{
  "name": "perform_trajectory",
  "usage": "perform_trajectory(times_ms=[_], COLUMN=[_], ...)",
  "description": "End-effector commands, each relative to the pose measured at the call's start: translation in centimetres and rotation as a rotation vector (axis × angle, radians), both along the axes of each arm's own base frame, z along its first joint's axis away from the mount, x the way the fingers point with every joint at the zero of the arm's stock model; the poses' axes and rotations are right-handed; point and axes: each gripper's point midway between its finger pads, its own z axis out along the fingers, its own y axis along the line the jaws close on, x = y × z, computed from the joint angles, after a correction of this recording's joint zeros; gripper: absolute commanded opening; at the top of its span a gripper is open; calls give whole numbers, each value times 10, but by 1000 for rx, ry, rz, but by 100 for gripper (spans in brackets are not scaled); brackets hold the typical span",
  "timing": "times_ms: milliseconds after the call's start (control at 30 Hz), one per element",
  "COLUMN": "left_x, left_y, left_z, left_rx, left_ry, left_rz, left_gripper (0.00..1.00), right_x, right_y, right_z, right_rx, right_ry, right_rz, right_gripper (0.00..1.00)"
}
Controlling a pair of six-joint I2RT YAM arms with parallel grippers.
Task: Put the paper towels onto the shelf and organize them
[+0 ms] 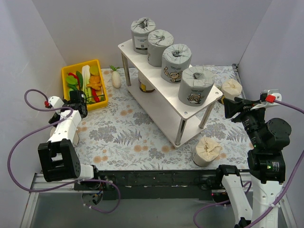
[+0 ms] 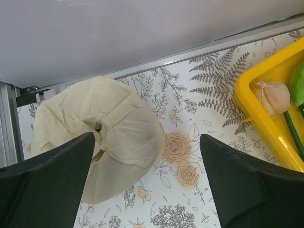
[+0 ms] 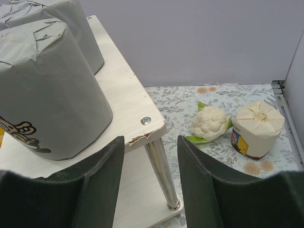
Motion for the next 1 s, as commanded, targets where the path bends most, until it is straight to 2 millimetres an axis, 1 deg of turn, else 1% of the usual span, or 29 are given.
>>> perform_trajectory(times_ms=[0,133,267,367,433,467,600,667,767,833,867,967], left_x=[-7,-16,-25,-27,-28,-29,-30,-32,-33,-31,-29,-15], left_y=[3,2,1,-1,-2,-3,-1,1,0,-4,-6,-24], left_z=[-9,-19,-23,-31,-35,-36,-33,-30,-28,-23,-19,-4], left_rx=[15,0,-3,-13,-21,-26,-12,2,3,8,10,13], left_ry=[19,33,40,49,60,66,77,84,106,113,107,80], left_rz=[48,72,106,103,104,103,94,94,73,39,23,-94], left_gripper=[91,87,87,86,84,79,66,63,55,49,48,47], right_x=[-8,-7,-7,-8,-8,-8,-10,-10,-10,-10,-10,-10], right_y=[-3,-4,-4,-3,-3,-4,-5,-5,-4,-3,-3,-2], right_z=[18,18,18,18,19,19,21,21,21,21,21,21], right_rx=[-24,-26,-27,-27,-27,-28,-30,-30,-27,-24,-23,-18], right_ry=[-63,-61,-64,-63,-66,-66,-70,-70,-72,-71,-72,-71], right_rz=[-18,-21,-20,-14,-17,-18,-28,-26,-18,-13,-13,-10], right_gripper=[56,56,56,56,56,56,56,56,56,56,56,56])
